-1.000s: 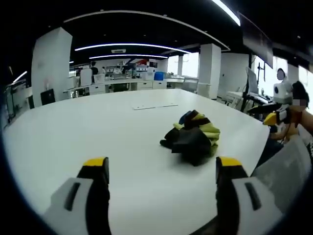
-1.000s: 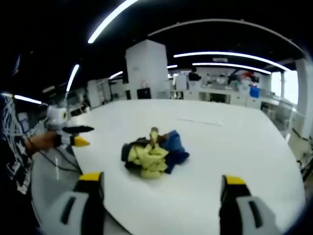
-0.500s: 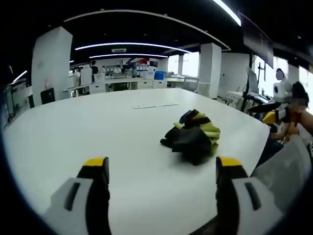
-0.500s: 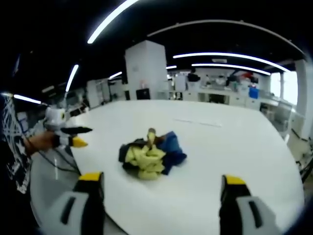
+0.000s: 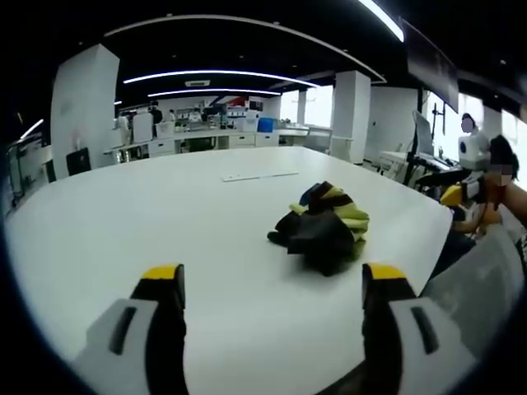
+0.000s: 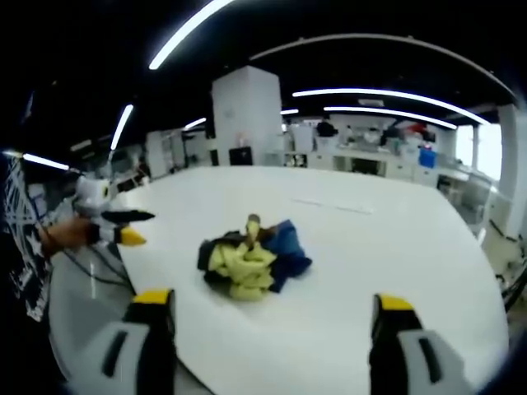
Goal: Fold the garment on the visible template until the final outline fits inside the template.
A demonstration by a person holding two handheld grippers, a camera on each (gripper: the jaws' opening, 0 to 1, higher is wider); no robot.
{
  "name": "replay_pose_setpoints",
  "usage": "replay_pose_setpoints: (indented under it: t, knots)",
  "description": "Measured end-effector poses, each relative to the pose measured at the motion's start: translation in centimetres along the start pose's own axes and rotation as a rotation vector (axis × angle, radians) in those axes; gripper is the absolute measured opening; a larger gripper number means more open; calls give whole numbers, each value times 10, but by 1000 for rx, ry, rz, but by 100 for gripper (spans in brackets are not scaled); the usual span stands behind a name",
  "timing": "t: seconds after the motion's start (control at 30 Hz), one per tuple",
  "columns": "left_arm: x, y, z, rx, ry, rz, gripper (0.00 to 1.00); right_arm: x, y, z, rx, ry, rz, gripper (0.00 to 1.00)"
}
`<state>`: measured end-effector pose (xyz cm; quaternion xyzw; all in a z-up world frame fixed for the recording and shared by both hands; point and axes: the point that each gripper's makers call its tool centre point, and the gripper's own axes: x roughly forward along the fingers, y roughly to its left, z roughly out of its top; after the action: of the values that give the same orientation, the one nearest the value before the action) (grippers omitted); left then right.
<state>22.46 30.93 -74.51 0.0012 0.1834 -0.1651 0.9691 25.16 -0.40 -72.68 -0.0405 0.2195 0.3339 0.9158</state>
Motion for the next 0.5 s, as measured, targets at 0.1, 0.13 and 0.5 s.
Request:
replay_pose_setpoints:
  t: [0.1, 0.13, 0.5]
  knots:
    - [0, -1, -2, 4, 7, -3, 86, 0, 0, 0, 3, -2, 1, 99]
    - [0, -1, -3, 7, 12, -5, 86, -1, 1, 1, 4, -5, 1, 99]
    - [0, 2, -3, 9, 19, 13, 85, 4, -2, 2, 8, -8, 14, 99]
